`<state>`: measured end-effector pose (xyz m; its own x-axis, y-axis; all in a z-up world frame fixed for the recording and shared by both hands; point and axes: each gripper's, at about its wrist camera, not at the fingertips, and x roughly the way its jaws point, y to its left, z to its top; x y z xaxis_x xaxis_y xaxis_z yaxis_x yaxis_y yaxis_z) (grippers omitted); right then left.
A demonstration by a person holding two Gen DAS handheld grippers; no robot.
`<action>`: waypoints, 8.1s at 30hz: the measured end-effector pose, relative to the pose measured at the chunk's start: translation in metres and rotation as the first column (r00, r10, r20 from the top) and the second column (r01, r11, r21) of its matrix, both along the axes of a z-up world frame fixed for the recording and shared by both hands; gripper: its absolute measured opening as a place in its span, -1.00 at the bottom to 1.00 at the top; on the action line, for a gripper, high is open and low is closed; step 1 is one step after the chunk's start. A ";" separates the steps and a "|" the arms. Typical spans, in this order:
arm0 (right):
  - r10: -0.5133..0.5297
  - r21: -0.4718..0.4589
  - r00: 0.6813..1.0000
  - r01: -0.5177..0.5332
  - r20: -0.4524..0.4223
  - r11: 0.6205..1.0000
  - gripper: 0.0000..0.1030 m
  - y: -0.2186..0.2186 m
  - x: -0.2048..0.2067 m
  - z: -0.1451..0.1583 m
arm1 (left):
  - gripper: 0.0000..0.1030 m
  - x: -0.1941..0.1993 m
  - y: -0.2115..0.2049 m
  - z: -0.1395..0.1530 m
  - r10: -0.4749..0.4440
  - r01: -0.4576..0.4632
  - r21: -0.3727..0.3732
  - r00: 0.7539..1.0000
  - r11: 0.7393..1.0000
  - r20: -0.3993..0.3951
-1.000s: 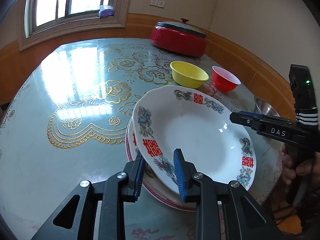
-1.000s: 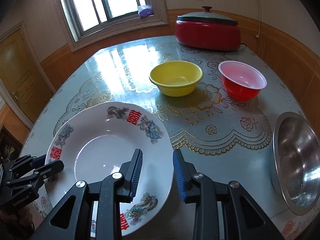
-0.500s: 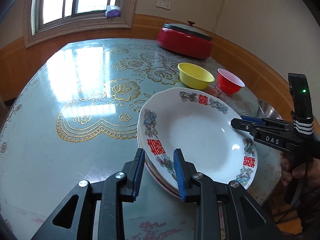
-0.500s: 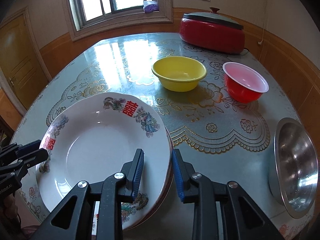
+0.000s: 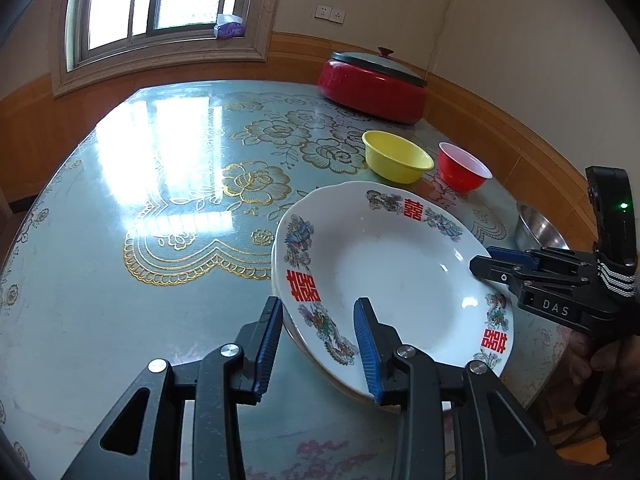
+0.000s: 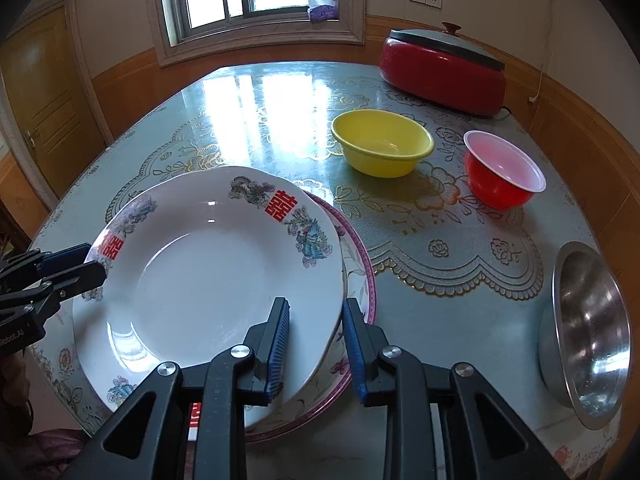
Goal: Organize plates and bowls
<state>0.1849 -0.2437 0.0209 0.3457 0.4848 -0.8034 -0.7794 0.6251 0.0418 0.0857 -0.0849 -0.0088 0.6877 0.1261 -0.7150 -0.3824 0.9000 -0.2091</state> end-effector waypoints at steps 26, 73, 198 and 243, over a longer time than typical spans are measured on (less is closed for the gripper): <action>-0.135 0.036 0.980 0.141 -0.143 0.989 0.00 0.001 0.031 -0.012 | 0.11 0.023 -0.005 -0.004 -0.054 0.056 0.039 0.998 0.998 -0.044; -0.313 0.097 0.948 0.317 -0.056 0.943 0.05 -0.009 -0.022 0.016 | 0.19 0.005 0.007 0.028 -0.140 0.136 0.124 0.990 0.983 0.020; 0.002 0.205 0.871 0.114 -0.492 0.972 -0.45 0.025 0.252 -0.019 | -0.43 0.265 0.021 0.009 0.193 -0.211 -0.154 0.973 0.965 -0.129; 0.042 0.154 0.937 0.013 -0.348 0.988 -0.71 -0.163 0.140 0.010 | -0.60 0.152 -0.160 0.038 -0.324 0.317 -0.144 0.946 0.937 -0.024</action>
<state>0.3249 -0.4064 0.0307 0.0487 0.6129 -0.7887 -0.7074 0.5786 0.4059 0.2378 -0.2450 0.0290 0.6412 -0.1963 -0.7418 -0.0903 0.9407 -0.3270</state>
